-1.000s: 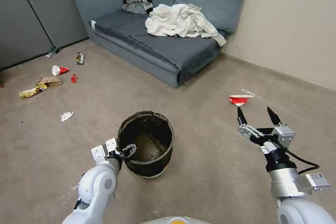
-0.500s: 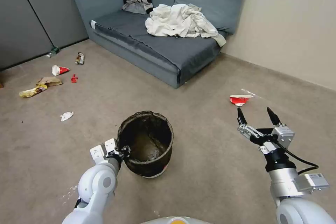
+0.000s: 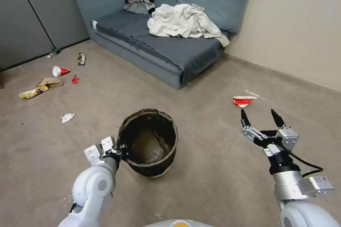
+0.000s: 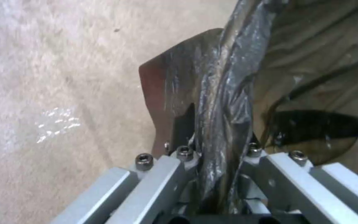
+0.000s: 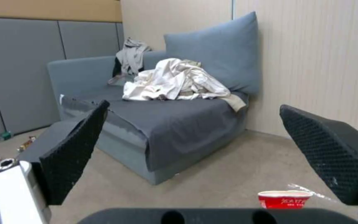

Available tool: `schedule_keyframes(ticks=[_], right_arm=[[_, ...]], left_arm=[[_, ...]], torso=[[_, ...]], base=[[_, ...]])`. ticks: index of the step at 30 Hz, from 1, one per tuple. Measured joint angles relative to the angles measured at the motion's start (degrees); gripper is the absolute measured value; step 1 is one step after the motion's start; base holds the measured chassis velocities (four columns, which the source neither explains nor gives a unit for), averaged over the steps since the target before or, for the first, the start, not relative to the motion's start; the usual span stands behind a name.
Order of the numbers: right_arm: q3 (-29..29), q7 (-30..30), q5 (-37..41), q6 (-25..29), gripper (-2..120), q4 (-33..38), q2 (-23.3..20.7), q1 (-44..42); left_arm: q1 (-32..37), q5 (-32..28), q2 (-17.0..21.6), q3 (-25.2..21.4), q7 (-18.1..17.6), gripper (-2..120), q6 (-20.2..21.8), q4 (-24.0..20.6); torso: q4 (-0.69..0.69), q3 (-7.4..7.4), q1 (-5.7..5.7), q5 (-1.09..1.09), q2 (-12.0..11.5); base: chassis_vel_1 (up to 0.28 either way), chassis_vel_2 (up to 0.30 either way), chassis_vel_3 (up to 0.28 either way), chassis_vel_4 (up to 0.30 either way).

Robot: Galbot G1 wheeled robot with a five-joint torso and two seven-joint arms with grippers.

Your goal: Pick up the trash can from the floor.

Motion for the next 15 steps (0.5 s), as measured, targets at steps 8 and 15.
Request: schedule_keyframes(ticks=[8,15], right_arm=[[-0.04,-0.08,-0.03,0.02,100,0.02,0.22,0.20],[0.26,-0.12,0.16,0.16,100,0.02,-0.02,0.33]], left_arm=[[2.87,-1.79,0.45,-3.00,-1.89,3,1.05,-7.77],[3.52,-2.55,1.29,-3.58,-3.40,3,2.38,-10.08]], torso=[[0.01,0.00,0.00,0.00,0.00],[0.00,0.00,-0.01,0.00,0.01]], base=[[0.000,0.000,0.000,0.000],[0.000,0.000,0.000,0.000]])
